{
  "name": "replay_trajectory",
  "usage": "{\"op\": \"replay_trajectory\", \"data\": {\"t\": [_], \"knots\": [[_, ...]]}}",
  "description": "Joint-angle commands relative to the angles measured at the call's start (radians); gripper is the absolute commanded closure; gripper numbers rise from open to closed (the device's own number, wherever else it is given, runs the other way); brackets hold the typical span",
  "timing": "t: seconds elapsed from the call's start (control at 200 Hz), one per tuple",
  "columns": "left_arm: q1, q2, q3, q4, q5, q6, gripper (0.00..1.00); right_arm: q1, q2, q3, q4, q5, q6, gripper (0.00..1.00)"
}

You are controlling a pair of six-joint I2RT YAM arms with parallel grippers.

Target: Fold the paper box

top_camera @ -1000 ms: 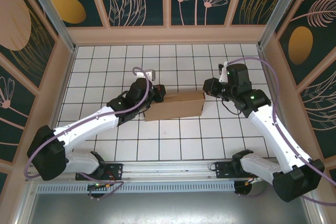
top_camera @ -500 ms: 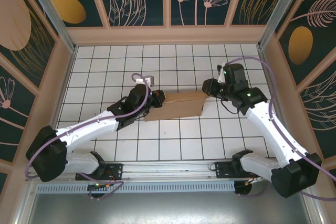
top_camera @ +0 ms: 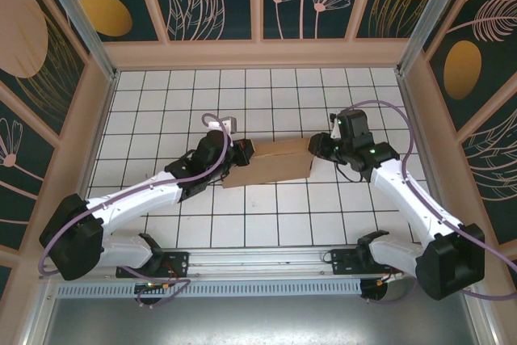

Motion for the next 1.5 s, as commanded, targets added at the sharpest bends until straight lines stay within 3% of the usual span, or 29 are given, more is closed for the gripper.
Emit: {"op": "replay_trajectory", "data": {"t": [0.0, 0.115, 0.25, 0.32, 0.39, 0.48, 0.595, 0.736, 0.971, 1.496], "knots": [[-0.007, 0.016, -0.033, -0.031, 0.066, 0.010, 1.00, 0.005, 0.019, -0.049, 0.085, -0.164, 0.039, 0.69], [-0.006, 0.032, -0.027, -0.032, 0.078, 0.018, 1.00, 0.005, 0.003, -0.047, 0.077, -0.186, 0.045, 0.70], [-0.006, 0.035, -0.011, -0.051, 0.065, 0.025, 1.00, 0.005, -0.041, 0.068, -0.111, 0.134, -0.013, 0.58], [-0.005, 0.034, 0.007, -0.071, 0.062, 0.032, 1.00, 0.006, -0.069, 0.130, -0.160, 0.229, -0.050, 0.57], [-0.006, 0.036, 0.022, -0.092, 0.062, 0.040, 1.00, 0.010, -0.091, 0.173, -0.156, 0.222, -0.078, 0.58], [-0.006, 0.034, 0.029, -0.106, 0.060, 0.043, 1.00, 0.036, -0.091, 0.201, -0.111, 0.126, -0.077, 0.65], [-0.005, 0.028, 0.029, -0.115, 0.063, 0.037, 1.00, 0.129, -0.046, 0.208, -0.052, 0.063, -0.062, 0.75], [-0.005, 0.012, 0.027, -0.134, 0.067, 0.035, 1.00, 0.250, 0.021, 0.218, 0.008, 0.089, -0.062, 0.85], [-0.005, -0.004, 0.017, -0.146, 0.069, 0.030, 1.00, 0.329, 0.111, 0.213, 0.076, 0.114, -0.042, 0.90], [-0.005, -0.001, 0.014, -0.115, 0.063, 0.009, 1.00, 0.331, 0.113, 0.031, 0.183, 0.141, -0.011, 0.92]]}}
